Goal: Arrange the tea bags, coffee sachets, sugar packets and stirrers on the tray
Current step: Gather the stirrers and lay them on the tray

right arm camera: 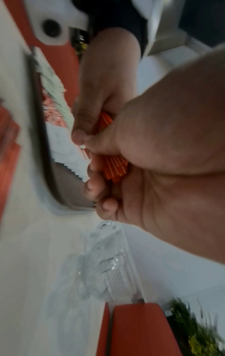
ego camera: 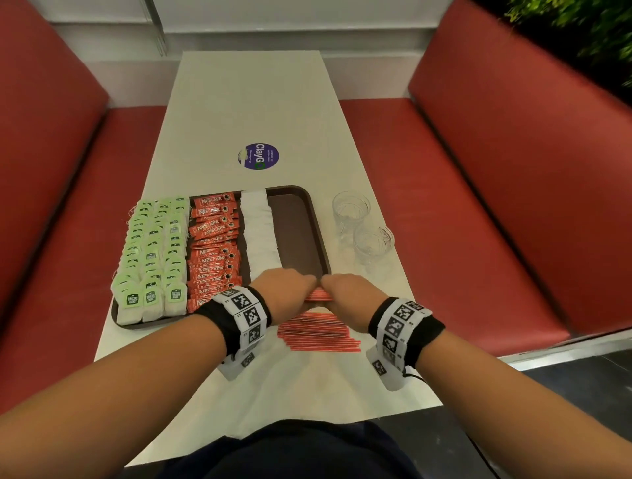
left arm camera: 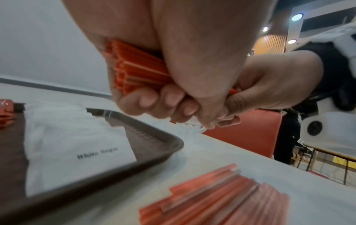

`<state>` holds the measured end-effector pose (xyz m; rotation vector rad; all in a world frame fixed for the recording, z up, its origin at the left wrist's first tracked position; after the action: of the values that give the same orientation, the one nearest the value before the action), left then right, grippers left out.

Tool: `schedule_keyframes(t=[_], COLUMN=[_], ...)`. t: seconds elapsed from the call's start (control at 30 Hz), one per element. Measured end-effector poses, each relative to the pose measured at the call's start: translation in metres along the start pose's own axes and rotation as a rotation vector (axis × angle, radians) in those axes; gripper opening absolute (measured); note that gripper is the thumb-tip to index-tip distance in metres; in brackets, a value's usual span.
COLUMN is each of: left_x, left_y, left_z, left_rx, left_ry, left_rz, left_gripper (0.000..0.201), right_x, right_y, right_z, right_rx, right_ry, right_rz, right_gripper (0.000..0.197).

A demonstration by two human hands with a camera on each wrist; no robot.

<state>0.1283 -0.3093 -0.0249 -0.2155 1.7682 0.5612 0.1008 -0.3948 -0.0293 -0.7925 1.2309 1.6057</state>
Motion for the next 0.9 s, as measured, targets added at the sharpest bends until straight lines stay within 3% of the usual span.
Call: schedule_keyframes(t=[0.17,0.33,0.53,0.6,0.67,0.73,0.9], left_x=[-0.037,-0.062,-0.084,-0.085,-0.082,-0.080,-0.087], left_y=[0.010,0.004,0.024,0.035,0.042,0.044,0.042], left_z=[0.016,0.018,0.049,0.066,0.080,0.087,0.100], left_rx=[-0.091,-0.134,-0.220,-0.257,-0.241,-0.245,-0.399], left_ry=[-0.088,-0.063,0.189,0.420,0.728,0.898,1.017], left_rz=[-0.104,-0.244,-0.485,-0.566,-0.661,-0.753,-1.028], left_gripper=[0.025,0.024,0.051,0.059,0.056,0.041,0.046], right_x=[-0.049,-0.068,-0.088,-0.092,-0.093,-0.094,-0.084], right_y=[-0.007,-0.025,-0.039,-0.045,-0.050,-0.055,-0.066], right_z=[-0.005,0.005,0.005,0.000,-0.003,-0.002,0.016], right_rx=[0.077,0.203,0.203,0.227,0.243,0.246,0.270], right_ry=[-0.492,-0.638,-0.775,-0.834,-0.866,-0.897,-1.026], right_rz=[-0.069,-0.235,-0.298,-0.319,-0.335,-0.353,-0.328], right_gripper=[0.042,0.043,0.046,0.046,0.046,0.046,0.046])
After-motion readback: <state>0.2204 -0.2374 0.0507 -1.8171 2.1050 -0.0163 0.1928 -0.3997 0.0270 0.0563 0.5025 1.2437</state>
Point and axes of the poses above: each hand's wrist, its own y-axis away from the middle knuckle, its own x-axis out of the palm, z = x × y, the point moved 8 cm from there along -y, towards the middle knuckle, and after that the axes turned 14 degrees about x, right-handed, at the moved point
